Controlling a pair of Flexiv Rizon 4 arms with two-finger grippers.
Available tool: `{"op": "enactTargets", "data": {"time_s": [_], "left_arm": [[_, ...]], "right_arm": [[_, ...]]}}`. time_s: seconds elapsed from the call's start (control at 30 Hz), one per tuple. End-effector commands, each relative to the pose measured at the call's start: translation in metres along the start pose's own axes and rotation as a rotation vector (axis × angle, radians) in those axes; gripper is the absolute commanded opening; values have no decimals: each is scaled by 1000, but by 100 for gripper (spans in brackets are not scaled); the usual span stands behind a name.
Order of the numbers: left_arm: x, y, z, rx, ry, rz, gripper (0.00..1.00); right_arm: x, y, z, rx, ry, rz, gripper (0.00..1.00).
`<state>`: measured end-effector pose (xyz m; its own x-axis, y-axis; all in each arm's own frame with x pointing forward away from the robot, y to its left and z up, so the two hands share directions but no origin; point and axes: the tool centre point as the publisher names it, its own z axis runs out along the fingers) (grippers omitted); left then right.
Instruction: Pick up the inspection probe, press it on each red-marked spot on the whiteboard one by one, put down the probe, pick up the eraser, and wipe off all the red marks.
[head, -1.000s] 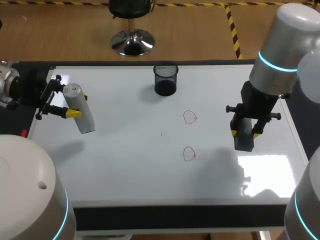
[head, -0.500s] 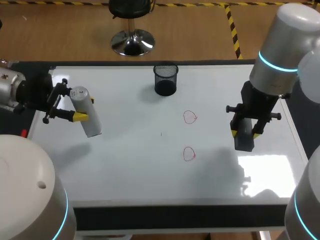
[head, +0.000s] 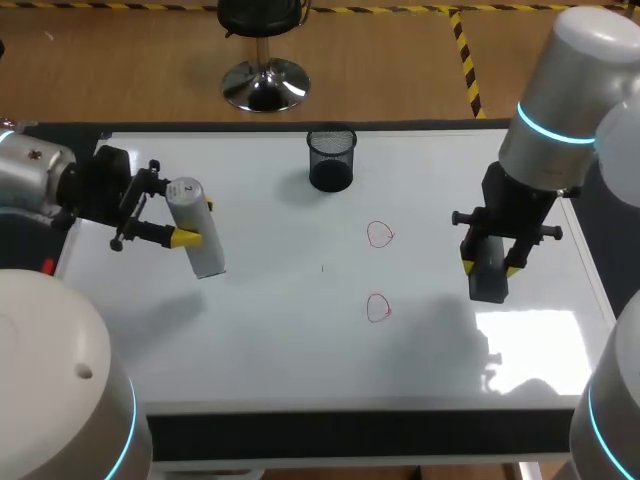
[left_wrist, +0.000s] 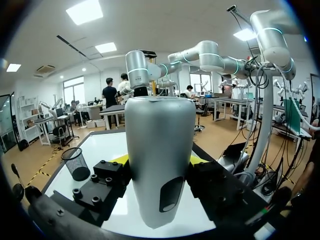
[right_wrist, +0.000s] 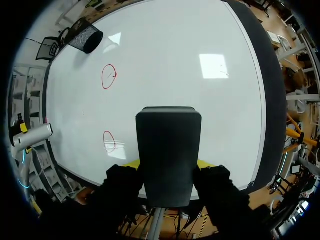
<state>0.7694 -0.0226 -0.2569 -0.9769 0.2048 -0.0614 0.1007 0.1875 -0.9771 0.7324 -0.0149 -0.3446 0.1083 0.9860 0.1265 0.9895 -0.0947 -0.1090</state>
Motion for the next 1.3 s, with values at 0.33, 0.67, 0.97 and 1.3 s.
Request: {"op": "enactTargets", "data": {"time_s": [0.33, 0.67, 0.97, 1.3], "left_arm": [[-12, 0, 51, 19, 48, -4, 0], [-9, -10, 92, 13, 62, -18, 0], [1, -22, 121, -2, 55, -21, 0], [2, -30, 145, 5, 61, -17, 0]], "right_arm": [[-1, -1, -1, -1, 3, -2, 0], [-1, -1, -1, -1, 3, -2, 0], [-1, -1, -1, -1, 3, -2, 0], [-1, -1, -1, -1, 3, -2, 0]]}}
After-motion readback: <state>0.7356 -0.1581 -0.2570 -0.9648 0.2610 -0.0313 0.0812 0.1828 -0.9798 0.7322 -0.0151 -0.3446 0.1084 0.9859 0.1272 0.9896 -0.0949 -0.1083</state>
